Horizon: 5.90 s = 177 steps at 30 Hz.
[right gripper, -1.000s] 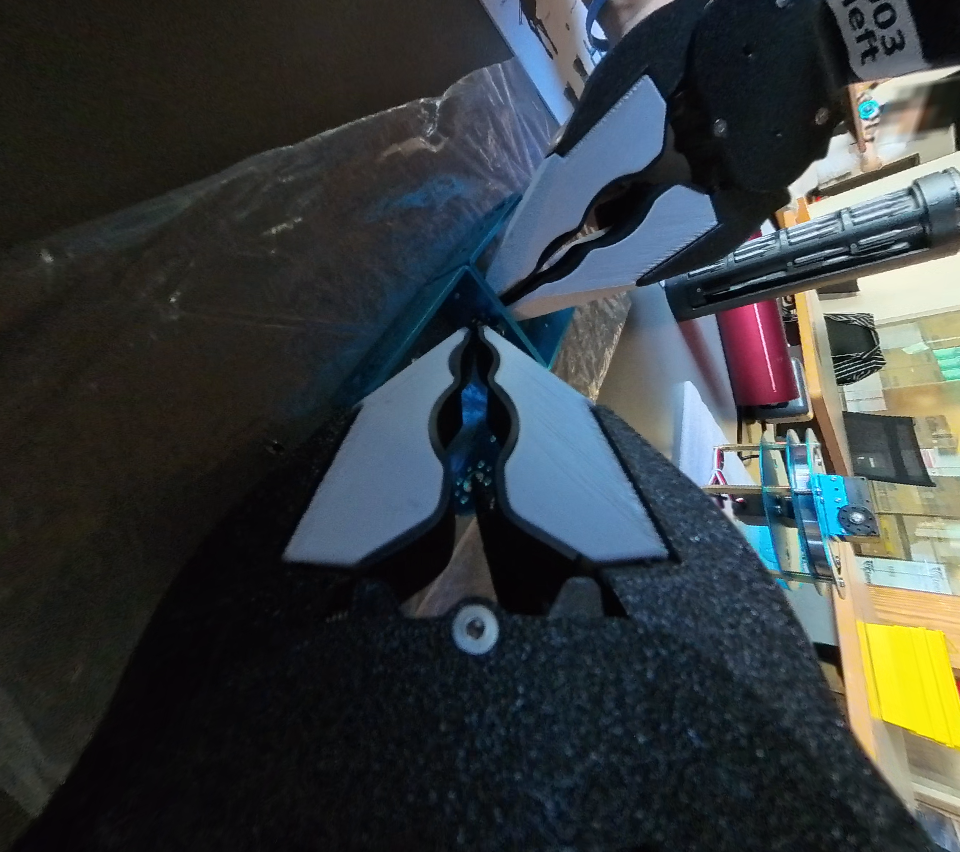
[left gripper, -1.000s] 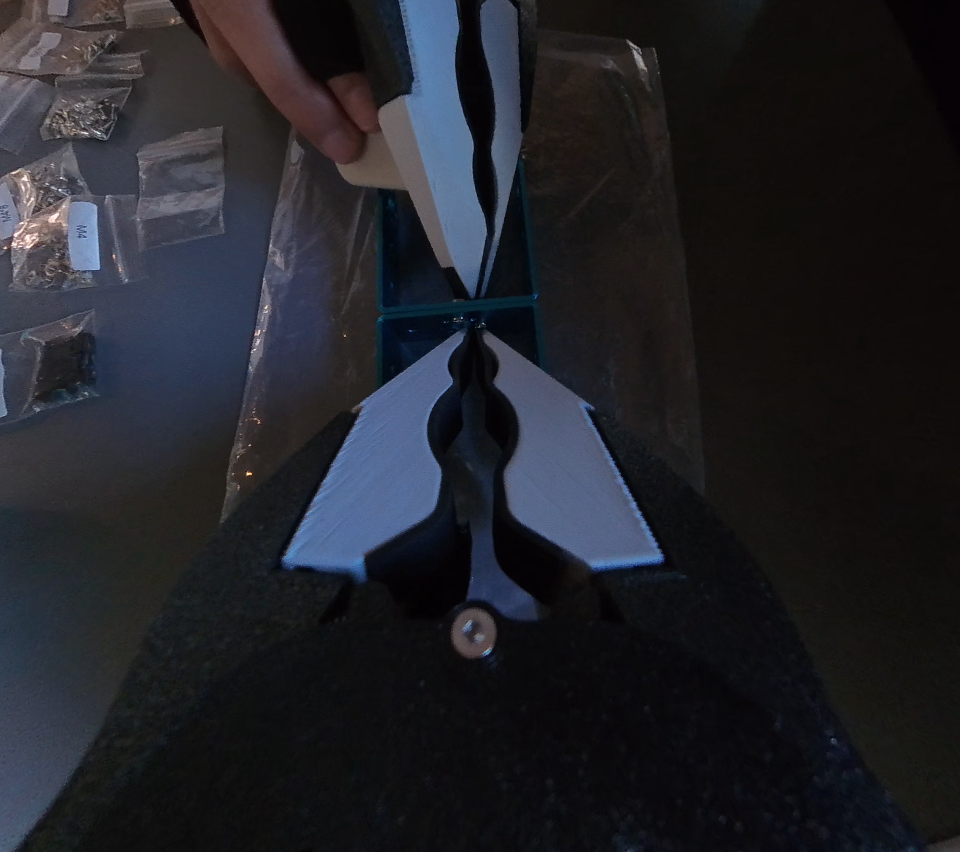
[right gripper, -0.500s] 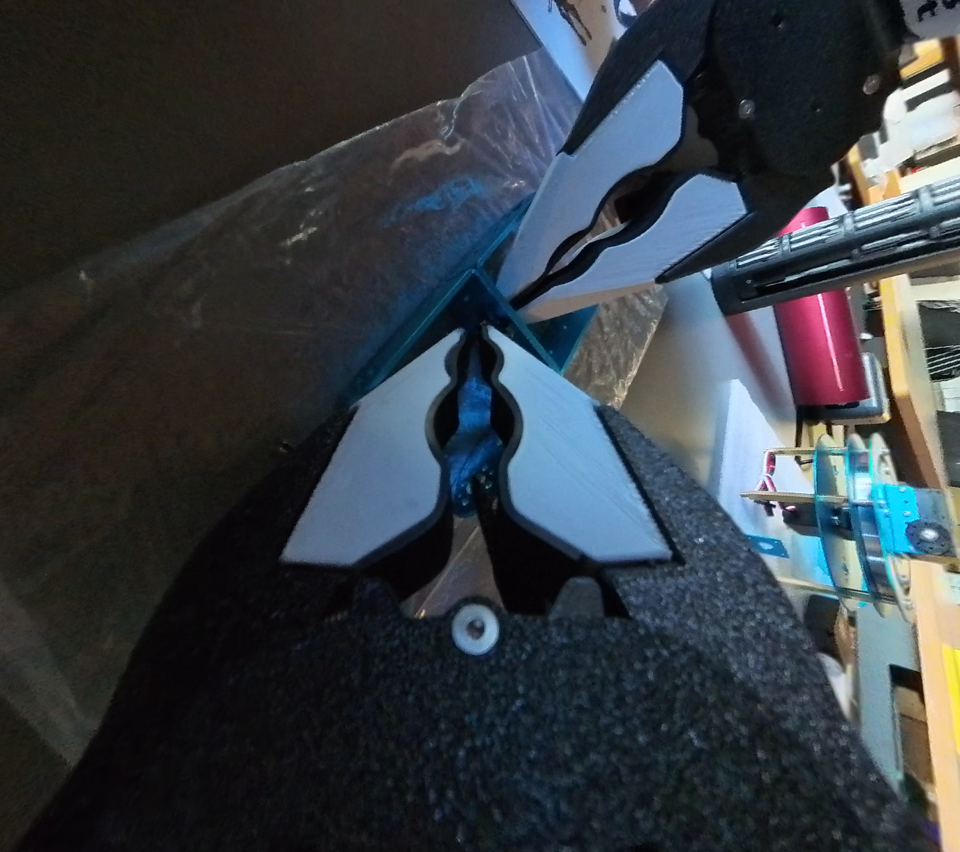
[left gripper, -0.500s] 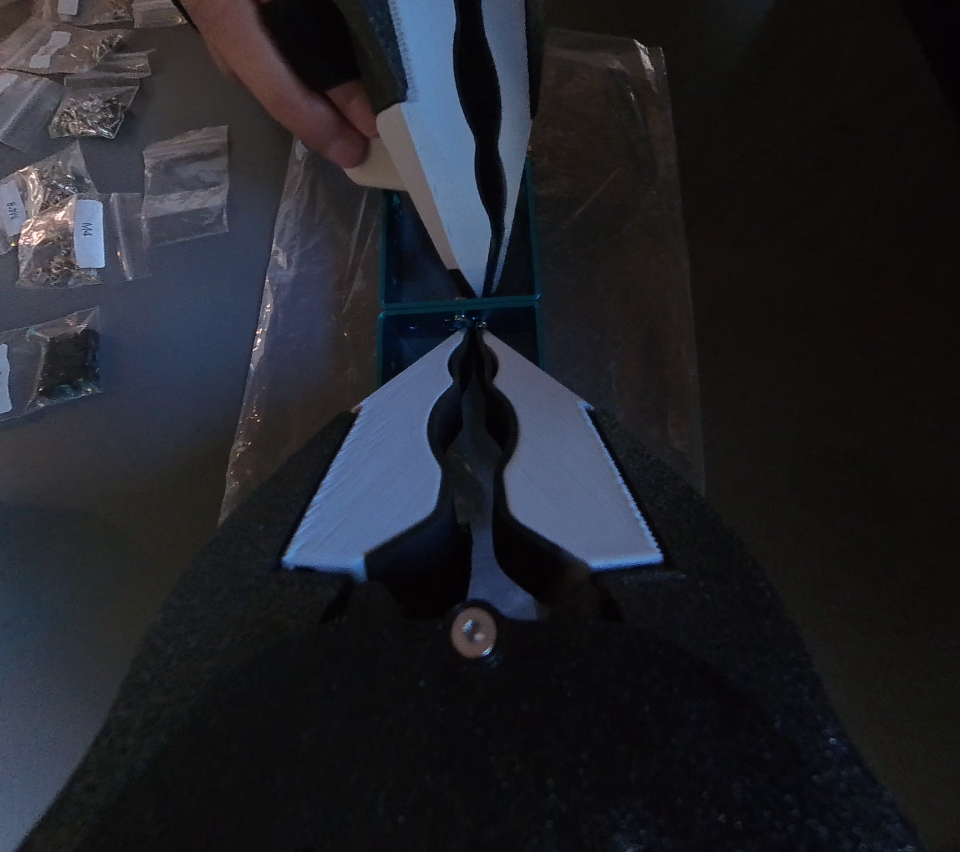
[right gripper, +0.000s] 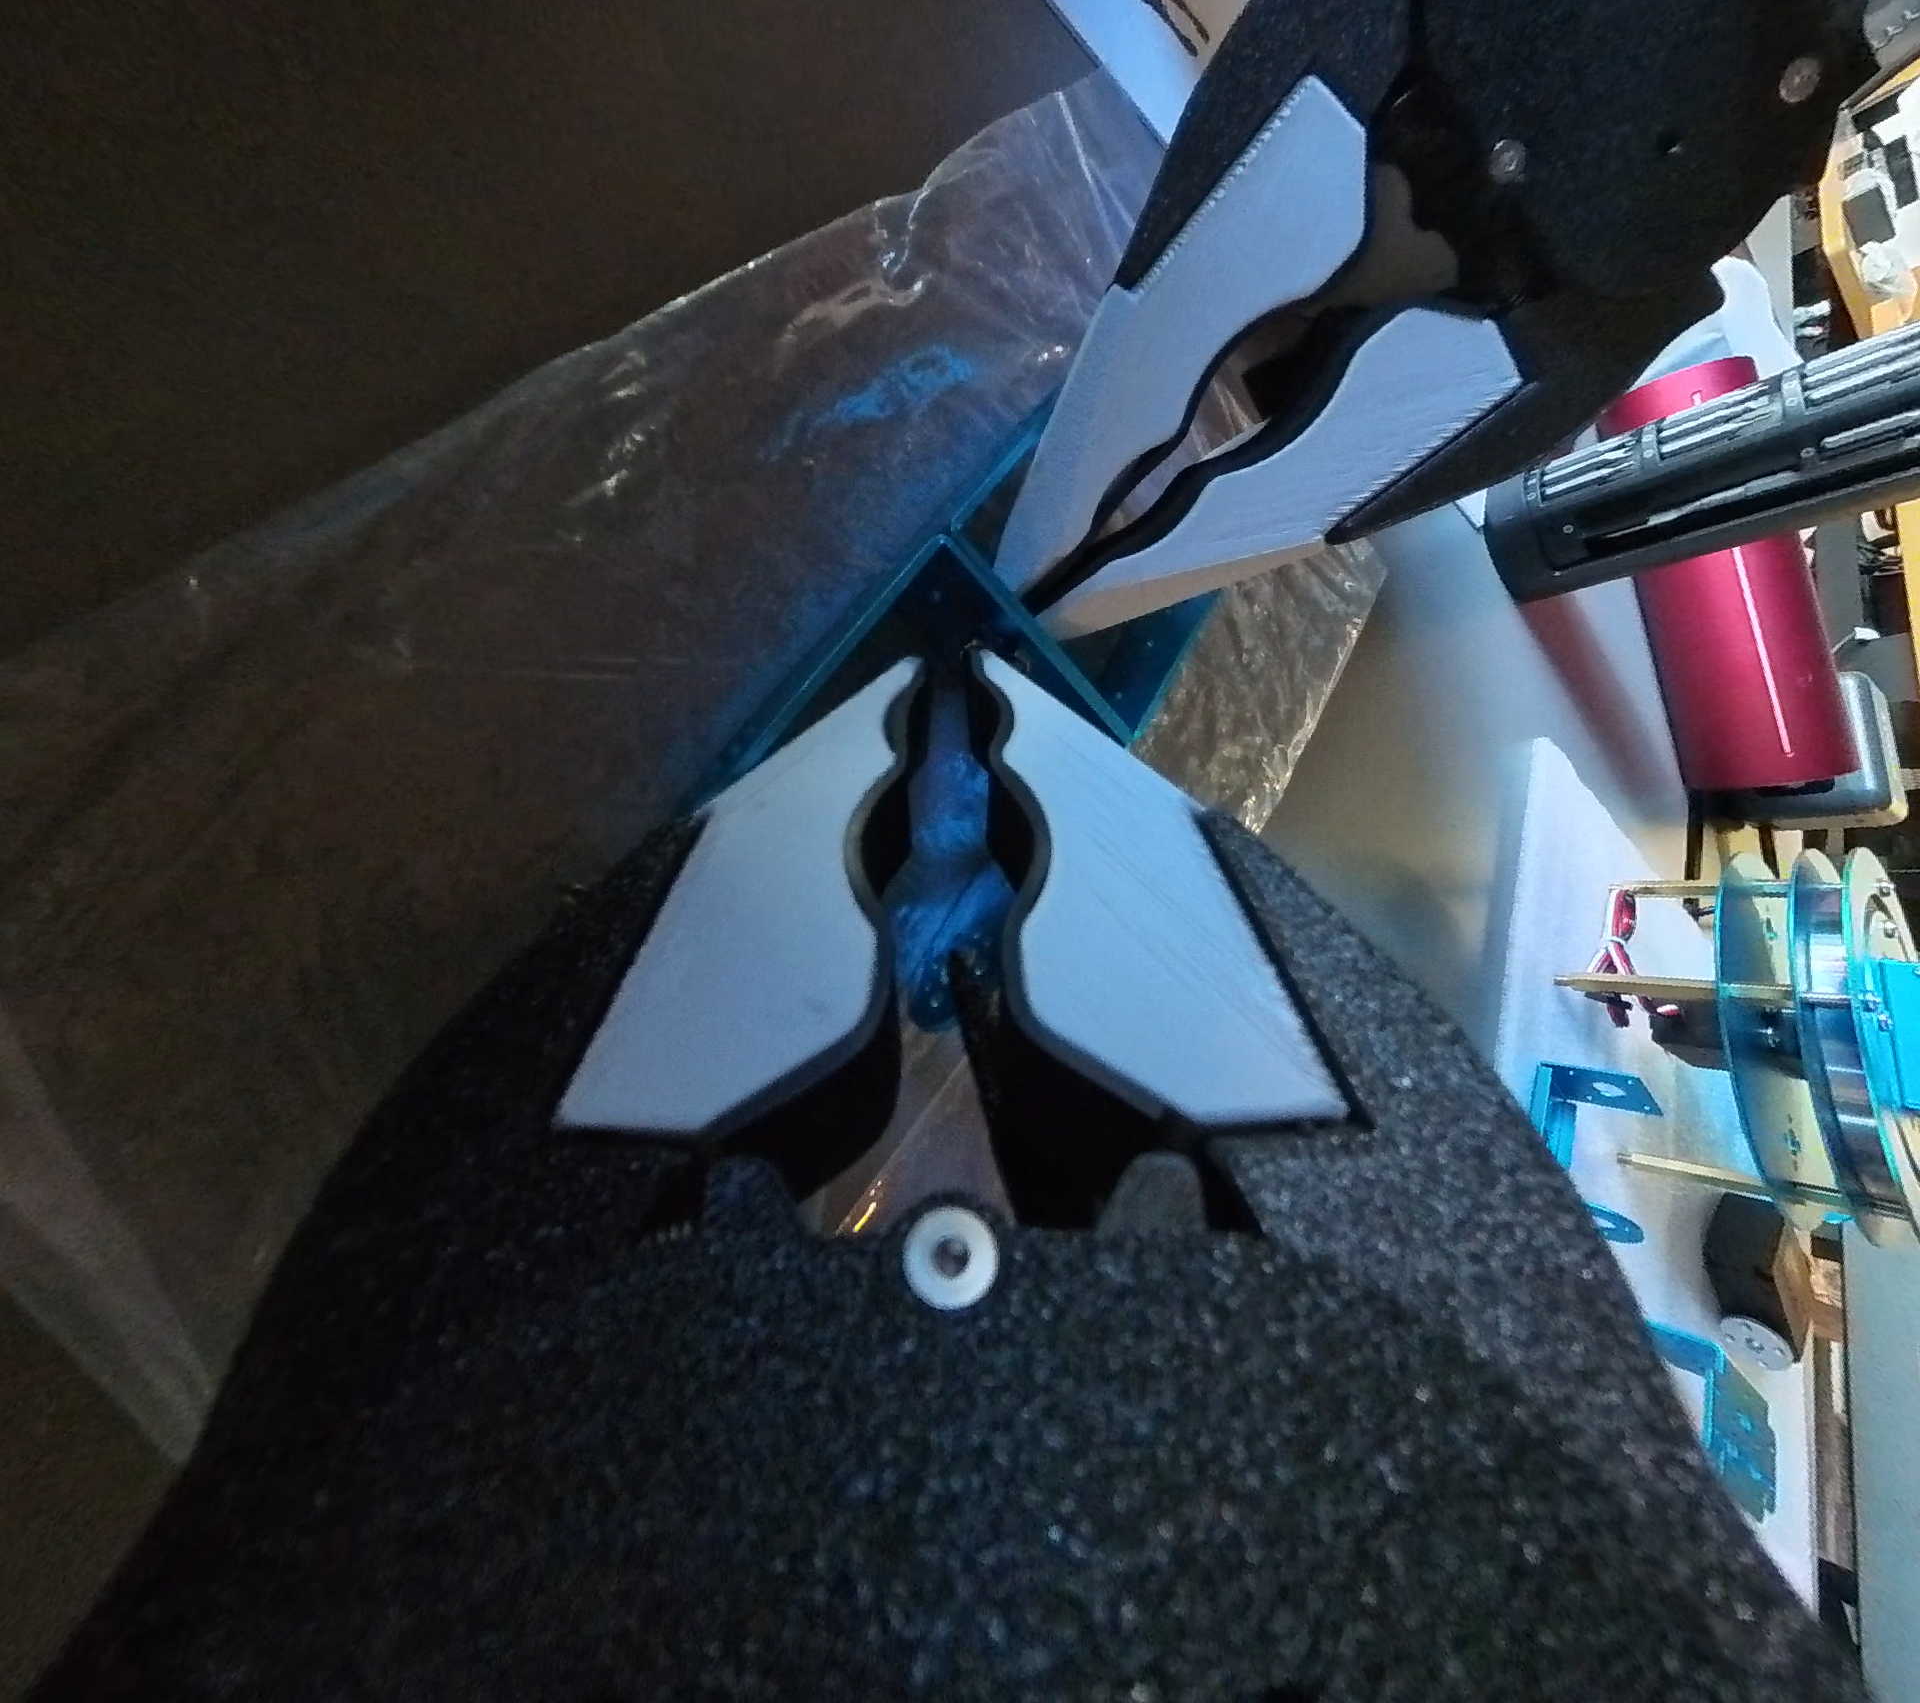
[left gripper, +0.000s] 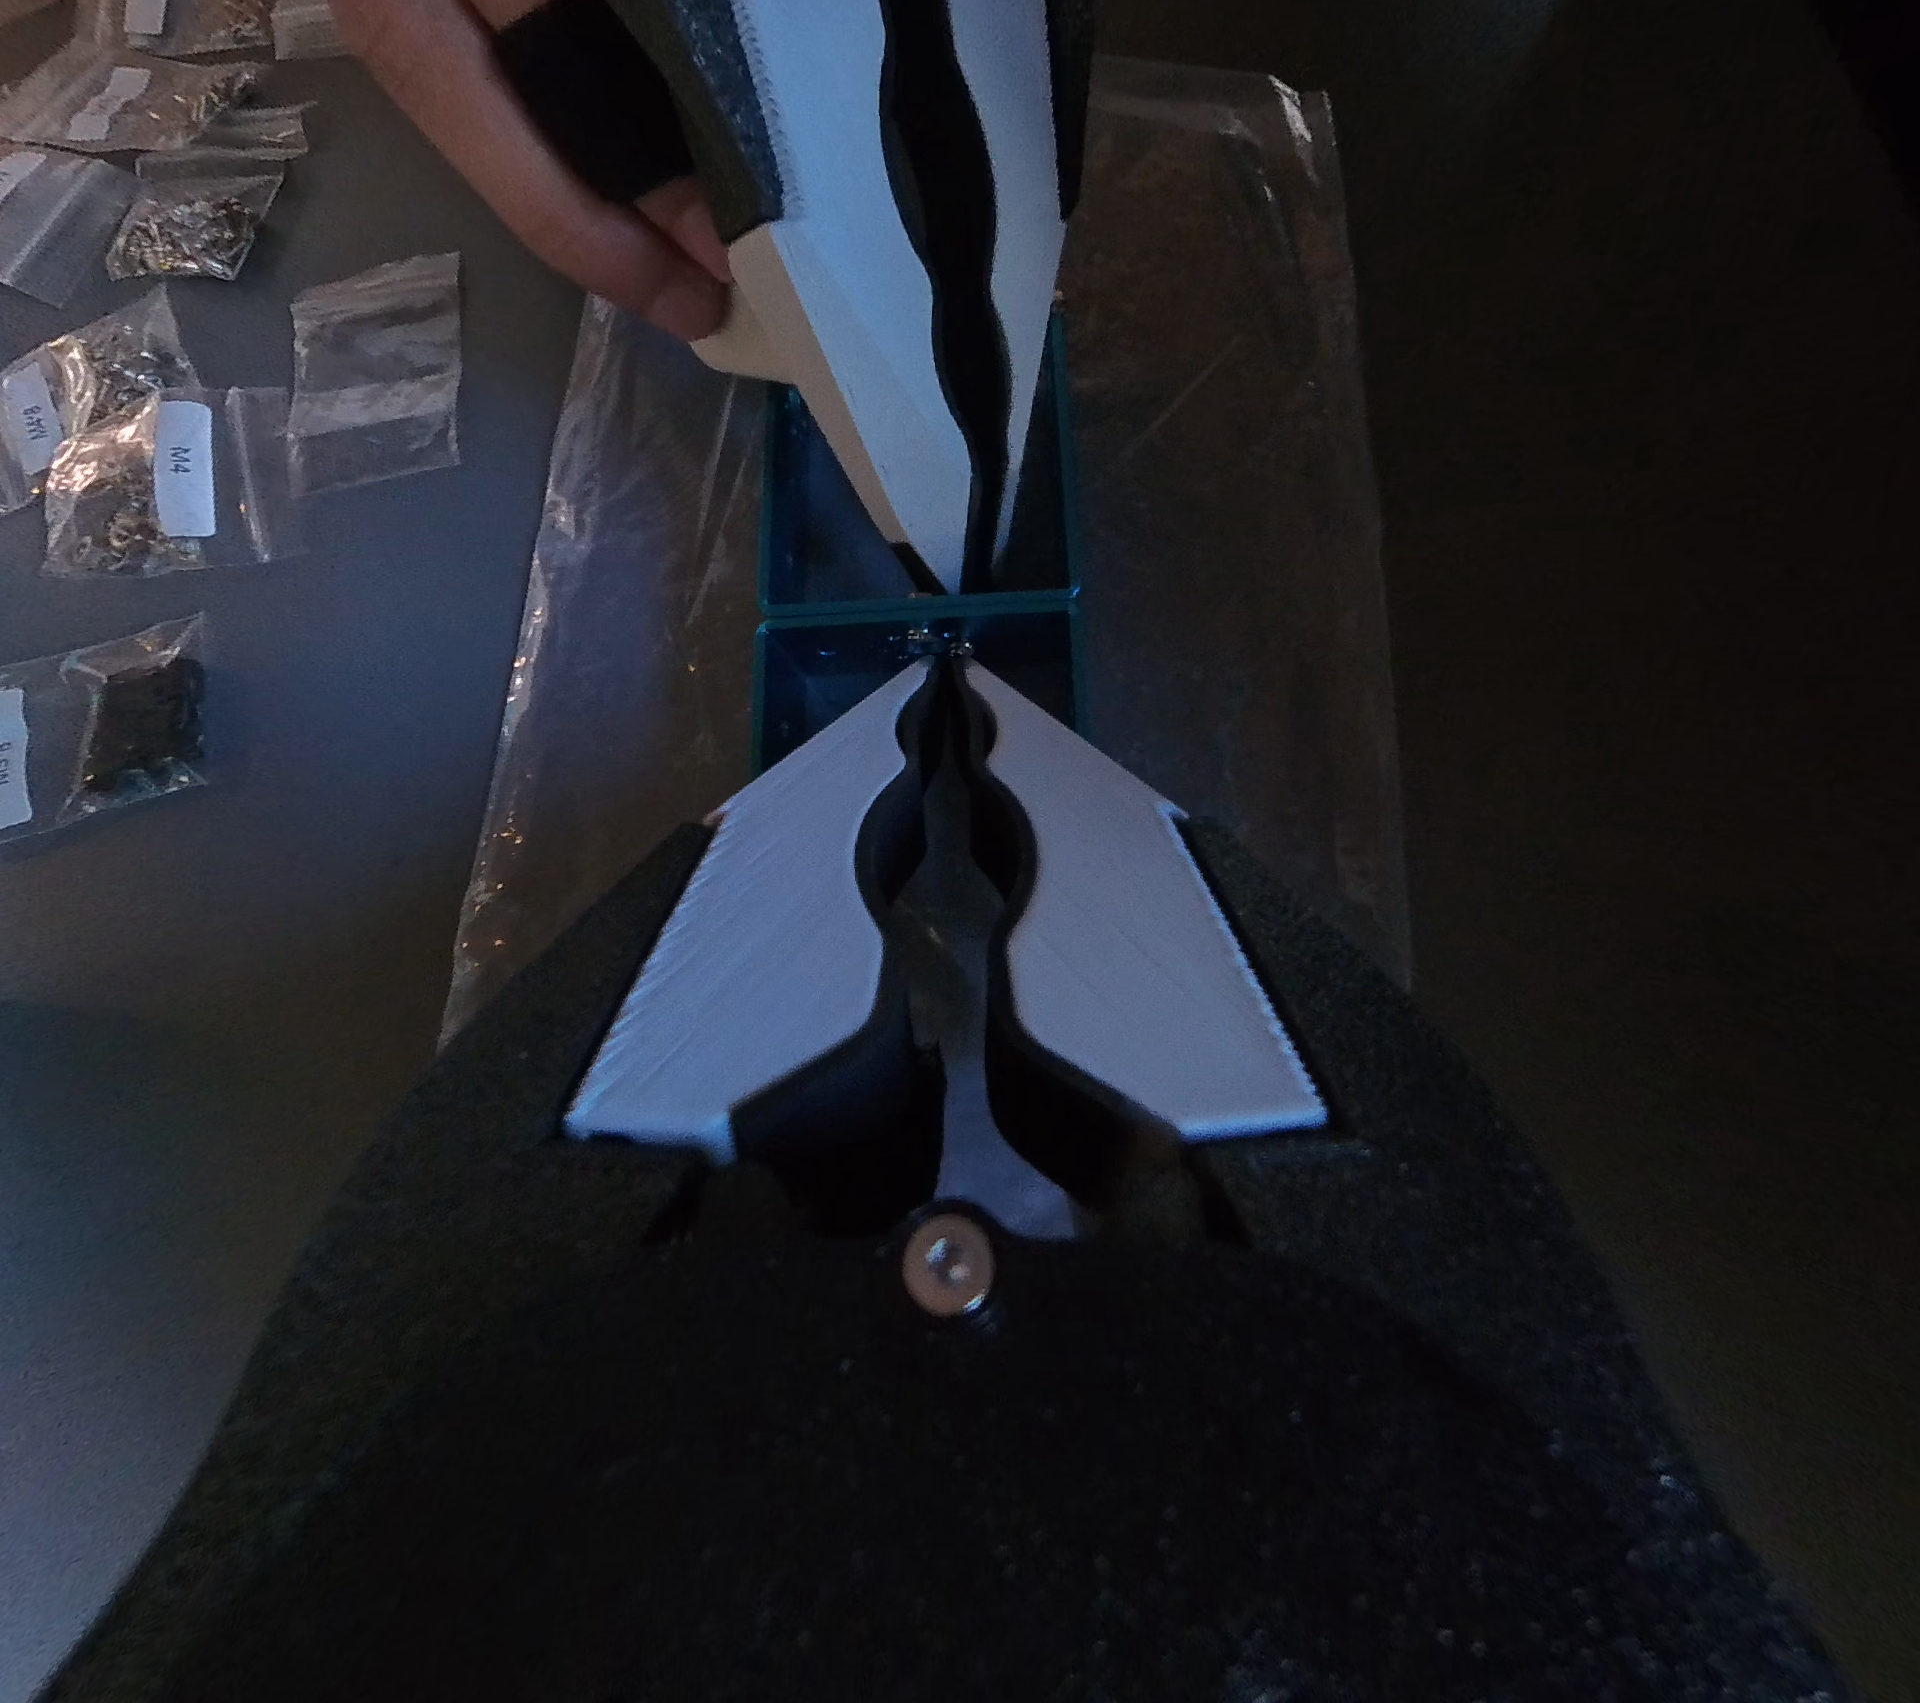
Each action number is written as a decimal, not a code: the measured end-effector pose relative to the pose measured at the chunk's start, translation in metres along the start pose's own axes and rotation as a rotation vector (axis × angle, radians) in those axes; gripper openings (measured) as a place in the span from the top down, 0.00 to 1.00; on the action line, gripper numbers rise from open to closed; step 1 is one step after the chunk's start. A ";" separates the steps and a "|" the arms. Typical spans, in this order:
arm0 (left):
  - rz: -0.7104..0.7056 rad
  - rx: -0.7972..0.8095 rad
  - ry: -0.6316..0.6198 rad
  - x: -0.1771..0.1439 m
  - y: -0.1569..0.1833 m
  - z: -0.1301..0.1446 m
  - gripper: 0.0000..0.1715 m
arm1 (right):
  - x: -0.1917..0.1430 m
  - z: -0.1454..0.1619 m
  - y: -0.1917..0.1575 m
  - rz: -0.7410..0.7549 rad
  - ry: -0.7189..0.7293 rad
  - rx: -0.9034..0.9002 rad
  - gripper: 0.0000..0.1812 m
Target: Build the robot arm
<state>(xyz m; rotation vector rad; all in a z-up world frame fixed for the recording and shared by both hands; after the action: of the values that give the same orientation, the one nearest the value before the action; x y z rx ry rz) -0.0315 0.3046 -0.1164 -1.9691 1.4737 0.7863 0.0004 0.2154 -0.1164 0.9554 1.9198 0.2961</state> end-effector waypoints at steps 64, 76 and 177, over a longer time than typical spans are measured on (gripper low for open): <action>0.065 -0.082 -0.015 -0.029 0.007 0.021 1.00 | 0.013 -0.018 0.016 -0.483 -0.359 0.337 0.93; 0.041 -0.071 -0.021 -0.028 0.006 0.021 1.00 | 0.017 -0.021 0.016 -0.505 -0.451 0.334 0.96; 0.019 -0.081 -0.052 -0.033 -0.001 0.032 1.00 | 0.010 -0.015 0.036 -0.150 0.019 0.436 0.98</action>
<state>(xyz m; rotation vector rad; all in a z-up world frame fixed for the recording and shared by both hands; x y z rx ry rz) -0.0420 0.3500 -0.1137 -1.9806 1.4537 0.9117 0.0030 0.2491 -0.0946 1.0788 2.1048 -0.2122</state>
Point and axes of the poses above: each gripper's, where its closed fingertips meet, x out along the fingers, z out of its underside, y = z × x across the jaws, the point moved 6 cm from there along -x, back along the fingers, and after that the axes turned 5 degrees about -y, right-handed, at the moved point
